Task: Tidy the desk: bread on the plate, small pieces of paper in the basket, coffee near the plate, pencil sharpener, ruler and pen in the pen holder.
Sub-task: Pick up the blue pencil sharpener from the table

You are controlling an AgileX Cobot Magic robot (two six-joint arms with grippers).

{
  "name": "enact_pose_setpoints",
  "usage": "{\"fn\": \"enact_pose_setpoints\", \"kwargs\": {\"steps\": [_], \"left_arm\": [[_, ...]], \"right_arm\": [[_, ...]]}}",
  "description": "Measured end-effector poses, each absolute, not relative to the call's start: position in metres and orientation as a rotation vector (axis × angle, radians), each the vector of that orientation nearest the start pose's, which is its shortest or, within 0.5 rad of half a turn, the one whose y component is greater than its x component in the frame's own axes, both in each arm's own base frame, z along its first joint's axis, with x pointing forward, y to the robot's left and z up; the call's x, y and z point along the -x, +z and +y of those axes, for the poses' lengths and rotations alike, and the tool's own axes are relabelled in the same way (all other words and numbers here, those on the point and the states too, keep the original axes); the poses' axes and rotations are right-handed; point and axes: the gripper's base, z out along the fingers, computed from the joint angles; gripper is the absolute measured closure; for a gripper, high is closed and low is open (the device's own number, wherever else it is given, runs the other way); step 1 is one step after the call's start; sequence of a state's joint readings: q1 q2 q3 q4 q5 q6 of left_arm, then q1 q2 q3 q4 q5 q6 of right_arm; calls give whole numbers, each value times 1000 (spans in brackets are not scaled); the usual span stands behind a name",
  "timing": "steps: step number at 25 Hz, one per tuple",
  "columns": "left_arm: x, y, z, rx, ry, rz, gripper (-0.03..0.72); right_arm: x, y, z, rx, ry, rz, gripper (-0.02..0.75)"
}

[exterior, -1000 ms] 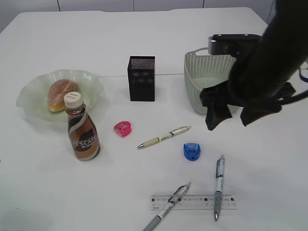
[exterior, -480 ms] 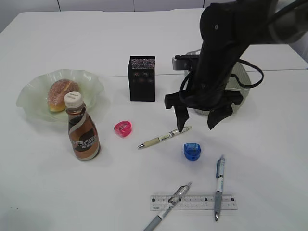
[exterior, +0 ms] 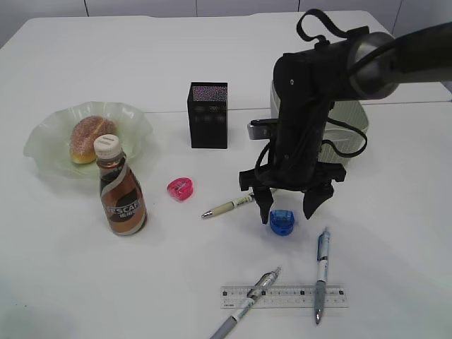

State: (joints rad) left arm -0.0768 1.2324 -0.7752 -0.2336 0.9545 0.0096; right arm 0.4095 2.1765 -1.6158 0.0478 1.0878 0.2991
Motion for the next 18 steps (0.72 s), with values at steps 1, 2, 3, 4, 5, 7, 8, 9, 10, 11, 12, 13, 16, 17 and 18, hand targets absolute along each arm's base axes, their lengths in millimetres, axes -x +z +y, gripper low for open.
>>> {"fn": "enact_pose_setpoints", "kwargs": {"steps": [1,2,3,4,5,7,8,9,10,11,12,13,16,17,18], "left_arm": [[-205,246,-33,37,-312,2887,146],[-205,246,-33,37,-312,2887,146],[-205,246,-33,37,-312,2887,146],[-205,246,-33,37,-312,2887,146],[-205,246,-33,37,-312,2887,146],[-205,246,-33,37,-312,2887,146],[-205,246,-33,37,-312,2887,146],[-205,246,-33,37,-312,2887,146],[-205,246,-33,37,-312,2887,146],[-205,246,-33,37,-312,2887,146],[-205,246,-33,37,-312,2887,146],[-205,246,-33,37,-312,2887,146],[-205,246,-33,37,-312,2887,146],[-205,246,-33,37,-312,2887,146],[-205,246,-33,37,-312,2887,146]], "right_arm": [[-390,144,173,139,63,3151,172],[-390,141,173,139,60,3157,172],[-390,138,173,139,56,3164,172],[-390,136,174,139,53,3169,172],[-390,134,174,139,51,3173,172],[-390,131,174,139,47,3179,173],[-390,131,174,139,47,3179,173],[-390,131,174,141,47,3179,173],[-391,131,174,140,49,3175,173],[-391,131,175,143,50,3173,173],[-391,131,175,142,51,3171,176],[-391,131,175,142,53,3167,185],[-391,131,175,142,56,3163,244],[-392,130,175,142,55,3163,268],[-392,129,175,141,55,3164,290]]}}
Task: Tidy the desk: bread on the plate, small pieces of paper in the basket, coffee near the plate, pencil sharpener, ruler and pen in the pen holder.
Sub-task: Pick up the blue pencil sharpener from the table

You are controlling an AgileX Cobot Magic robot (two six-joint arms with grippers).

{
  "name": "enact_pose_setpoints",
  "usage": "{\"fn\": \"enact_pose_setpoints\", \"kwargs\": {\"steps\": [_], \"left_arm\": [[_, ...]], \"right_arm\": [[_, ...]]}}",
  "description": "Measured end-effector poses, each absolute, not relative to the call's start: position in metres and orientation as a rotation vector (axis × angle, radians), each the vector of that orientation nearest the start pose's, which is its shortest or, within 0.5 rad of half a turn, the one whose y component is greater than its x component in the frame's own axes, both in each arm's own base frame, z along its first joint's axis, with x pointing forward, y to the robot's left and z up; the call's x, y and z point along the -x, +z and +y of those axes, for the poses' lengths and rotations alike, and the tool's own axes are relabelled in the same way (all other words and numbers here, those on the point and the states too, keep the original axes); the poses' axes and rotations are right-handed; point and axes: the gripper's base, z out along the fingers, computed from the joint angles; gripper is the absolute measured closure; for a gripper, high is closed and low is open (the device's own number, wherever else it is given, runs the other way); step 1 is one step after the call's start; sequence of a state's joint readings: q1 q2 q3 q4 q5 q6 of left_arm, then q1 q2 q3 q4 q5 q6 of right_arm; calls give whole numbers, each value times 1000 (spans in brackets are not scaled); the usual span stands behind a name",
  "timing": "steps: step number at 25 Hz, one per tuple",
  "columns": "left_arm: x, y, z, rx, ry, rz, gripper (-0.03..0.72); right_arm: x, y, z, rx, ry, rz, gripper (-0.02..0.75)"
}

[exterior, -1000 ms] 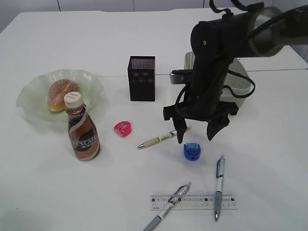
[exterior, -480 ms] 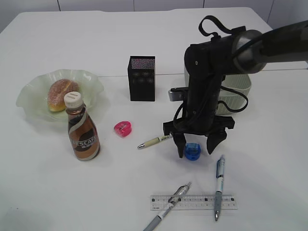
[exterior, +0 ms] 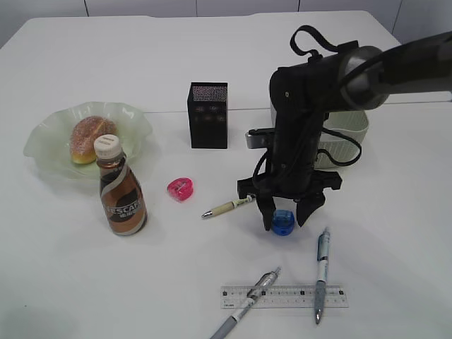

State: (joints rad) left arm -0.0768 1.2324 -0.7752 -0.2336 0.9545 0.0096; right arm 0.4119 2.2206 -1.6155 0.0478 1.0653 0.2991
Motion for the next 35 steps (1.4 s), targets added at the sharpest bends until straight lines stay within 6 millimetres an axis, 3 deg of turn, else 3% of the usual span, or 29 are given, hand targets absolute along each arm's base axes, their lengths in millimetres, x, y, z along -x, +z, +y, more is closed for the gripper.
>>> {"fn": "enact_pose_setpoints", "kwargs": {"steps": [10,16,20,23,30,35], "left_arm": [[-205,246,-33,37,-312,2887,146],[-205,246,-33,37,-312,2887,146],[-205,246,-33,37,-312,2887,146],[-205,246,-33,37,-312,2887,146],[-205,246,-35,53,-342,2884,146],[-205,246,-35,56,-352,2892,146]], "right_arm": [[-391,122,177,128,71,3182,412],[-392,122,177,128,71,3182,416],[-390,130,177,259,78,3205,416],[-389,151,177,313,101,3164,416],[-390,232,172,332,138,2894,416],[-411,272,152,205,38,2740,416]]}}
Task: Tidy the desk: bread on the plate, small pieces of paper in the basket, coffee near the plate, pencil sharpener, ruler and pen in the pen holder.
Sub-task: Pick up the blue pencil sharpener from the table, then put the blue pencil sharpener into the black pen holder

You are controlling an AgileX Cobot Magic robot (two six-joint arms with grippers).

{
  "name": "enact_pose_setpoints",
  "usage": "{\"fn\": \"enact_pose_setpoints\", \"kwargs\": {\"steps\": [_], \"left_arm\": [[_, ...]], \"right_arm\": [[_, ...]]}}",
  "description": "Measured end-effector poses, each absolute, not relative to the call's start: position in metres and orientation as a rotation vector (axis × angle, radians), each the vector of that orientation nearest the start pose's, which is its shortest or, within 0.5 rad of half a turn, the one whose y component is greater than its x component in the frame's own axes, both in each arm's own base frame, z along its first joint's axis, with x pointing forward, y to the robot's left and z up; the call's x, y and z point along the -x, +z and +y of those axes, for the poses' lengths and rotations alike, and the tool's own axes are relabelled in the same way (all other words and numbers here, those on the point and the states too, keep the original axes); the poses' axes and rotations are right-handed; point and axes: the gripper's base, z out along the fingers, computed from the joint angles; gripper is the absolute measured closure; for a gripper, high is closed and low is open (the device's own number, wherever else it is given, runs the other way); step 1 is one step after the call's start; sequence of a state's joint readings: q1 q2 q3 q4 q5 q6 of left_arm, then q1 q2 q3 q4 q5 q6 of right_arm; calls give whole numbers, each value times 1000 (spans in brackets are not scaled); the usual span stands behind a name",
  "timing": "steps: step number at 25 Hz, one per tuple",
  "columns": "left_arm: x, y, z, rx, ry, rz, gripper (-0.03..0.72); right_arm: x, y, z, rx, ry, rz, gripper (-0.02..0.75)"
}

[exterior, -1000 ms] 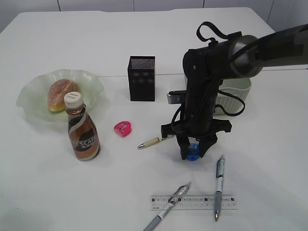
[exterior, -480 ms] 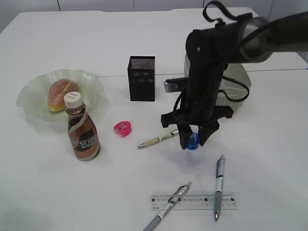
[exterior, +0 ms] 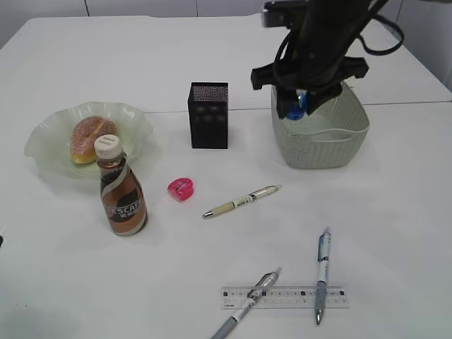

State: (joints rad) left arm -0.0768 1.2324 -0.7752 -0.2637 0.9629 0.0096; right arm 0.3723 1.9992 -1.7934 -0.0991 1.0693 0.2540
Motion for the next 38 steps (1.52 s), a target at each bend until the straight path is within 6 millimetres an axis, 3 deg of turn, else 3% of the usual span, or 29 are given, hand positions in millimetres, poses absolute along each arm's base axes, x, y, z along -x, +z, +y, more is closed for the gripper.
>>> {"fn": "enact_pose_setpoints", "kwargs": {"steps": [5,12,16,38], "left_arm": [[-201,245,-36,51,-359,2930,146],[-196,245,-36,41,-368,2987,146],[-195,244,-36,39,-369,2997,146],[-195,245,-36,38,-370,3000,146]], "right_arm": [[-431,287,125,51,24,2630,416],[-460,248,98,-76,3,2636,416],[-466,235,95,-63,-34,2639,416],[-466,235,96,-64,-31,2636,414]]}}
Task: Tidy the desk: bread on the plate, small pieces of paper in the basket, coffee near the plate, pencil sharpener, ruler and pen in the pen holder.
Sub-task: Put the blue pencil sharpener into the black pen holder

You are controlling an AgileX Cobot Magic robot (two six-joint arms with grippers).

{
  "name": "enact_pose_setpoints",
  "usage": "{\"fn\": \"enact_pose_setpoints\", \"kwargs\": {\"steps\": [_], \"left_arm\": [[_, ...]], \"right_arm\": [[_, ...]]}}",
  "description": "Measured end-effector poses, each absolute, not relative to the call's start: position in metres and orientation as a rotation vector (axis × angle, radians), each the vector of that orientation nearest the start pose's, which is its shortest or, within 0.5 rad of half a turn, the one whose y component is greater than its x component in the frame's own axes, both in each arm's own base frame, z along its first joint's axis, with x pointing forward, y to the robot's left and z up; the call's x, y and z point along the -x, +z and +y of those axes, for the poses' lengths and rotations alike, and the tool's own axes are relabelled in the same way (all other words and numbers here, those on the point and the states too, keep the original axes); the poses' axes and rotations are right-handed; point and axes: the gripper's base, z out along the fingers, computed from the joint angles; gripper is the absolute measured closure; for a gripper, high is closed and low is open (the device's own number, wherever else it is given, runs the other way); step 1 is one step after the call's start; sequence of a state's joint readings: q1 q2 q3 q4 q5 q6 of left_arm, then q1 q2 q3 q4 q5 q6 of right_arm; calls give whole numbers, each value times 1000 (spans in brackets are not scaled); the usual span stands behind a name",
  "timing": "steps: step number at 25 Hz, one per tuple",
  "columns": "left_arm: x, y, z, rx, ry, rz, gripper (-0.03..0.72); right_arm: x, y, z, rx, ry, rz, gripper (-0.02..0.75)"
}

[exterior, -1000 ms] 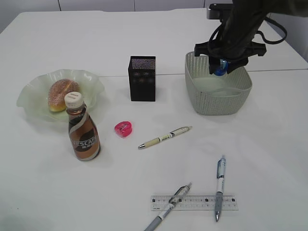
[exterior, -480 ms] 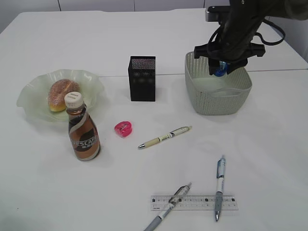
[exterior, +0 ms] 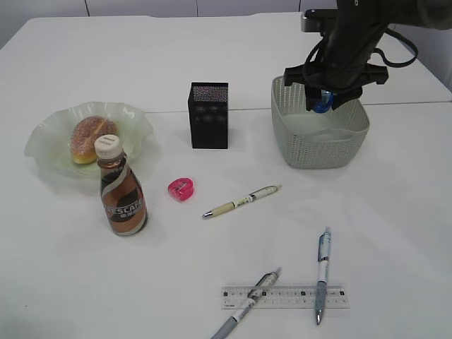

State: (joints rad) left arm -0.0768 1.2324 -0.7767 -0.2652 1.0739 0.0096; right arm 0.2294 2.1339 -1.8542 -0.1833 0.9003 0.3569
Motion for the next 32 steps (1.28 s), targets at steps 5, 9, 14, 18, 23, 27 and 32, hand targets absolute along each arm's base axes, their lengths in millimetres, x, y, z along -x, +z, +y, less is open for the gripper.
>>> {"fn": "enact_pose_setpoints", "kwargs": {"steps": [5,9,14,18,23,27,32], "left_arm": [[-195,245,-36,38,-370,3000,146],[-196,245,-36,40,-368,2988,148],[-197,245,-36,42,-367,2979,165],[-197,245,-36,42,-367,2978,166],[-197,245,-36,40,-362,2979,167],[-197,245,-35,33,-348,2980,171],[-197,244,-33,19,-318,2981,174]], "right_arm": [[-466,236,101,-109,68,2648,414],[-467,250,129,-72,265,2592,414],[-468,270,177,50,383,2486,414],[-475,268,202,102,420,2441,414],[-491,255,209,102,429,2418,414],[-499,249,214,93,456,2390,414],[-508,235,218,79,479,2375,414]]}}
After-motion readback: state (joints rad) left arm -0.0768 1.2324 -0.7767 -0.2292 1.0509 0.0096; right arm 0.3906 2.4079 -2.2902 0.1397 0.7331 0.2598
